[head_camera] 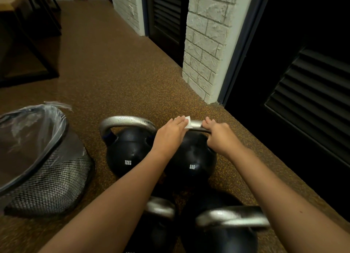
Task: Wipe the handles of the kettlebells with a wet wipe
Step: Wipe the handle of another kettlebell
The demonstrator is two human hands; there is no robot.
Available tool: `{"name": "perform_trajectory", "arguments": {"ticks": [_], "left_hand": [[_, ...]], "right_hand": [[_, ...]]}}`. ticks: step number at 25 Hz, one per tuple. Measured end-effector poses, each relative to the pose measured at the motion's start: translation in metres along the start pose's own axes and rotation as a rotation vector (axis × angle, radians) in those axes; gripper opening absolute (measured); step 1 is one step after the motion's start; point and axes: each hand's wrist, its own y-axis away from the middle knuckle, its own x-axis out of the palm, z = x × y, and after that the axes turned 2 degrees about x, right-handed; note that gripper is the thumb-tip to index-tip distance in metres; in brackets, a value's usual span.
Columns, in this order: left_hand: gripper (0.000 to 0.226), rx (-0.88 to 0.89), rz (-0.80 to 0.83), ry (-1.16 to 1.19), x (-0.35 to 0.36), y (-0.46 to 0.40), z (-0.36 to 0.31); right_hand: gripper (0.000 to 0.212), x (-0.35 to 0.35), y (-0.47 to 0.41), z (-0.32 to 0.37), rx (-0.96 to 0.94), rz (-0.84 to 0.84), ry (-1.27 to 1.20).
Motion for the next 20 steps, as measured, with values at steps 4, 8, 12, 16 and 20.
{"name": "perform_trajectory", "arguments": {"ticks": [4, 8, 12, 16, 20], "left_hand": [[0.030, 0.126, 0.120, -0.033, -0.002, 0.002, 0.005], [0.040, 0.060, 0.206, -0.009, -0.010, 0.004, 0.014], [0.036, 0.164, 0.194, -0.002, -0.005, 0.003, 0.004], [0.036, 0.101, 0.160, 0.017, 0.000, 0.000, 0.009], [0.034, 0.188, 0.136, -0.014, -0.001, 0.008, 0.010]], "right_hand": [[0.058, 0.000, -0.001, -0.004, -0.034, 0.025, -0.004], [0.053, 0.004, 0.000, -0.012, -0.065, 0.025, -0.008], [0.055, 0.007, 0.002, -0.011, -0.077, 0.012, -0.068], [0.054, 0.008, 0.002, -0.014, -0.093, 0.012, -0.062], [0.053, 0.007, 0.000, -0.015, -0.107, 0.024, -0.059]]}}
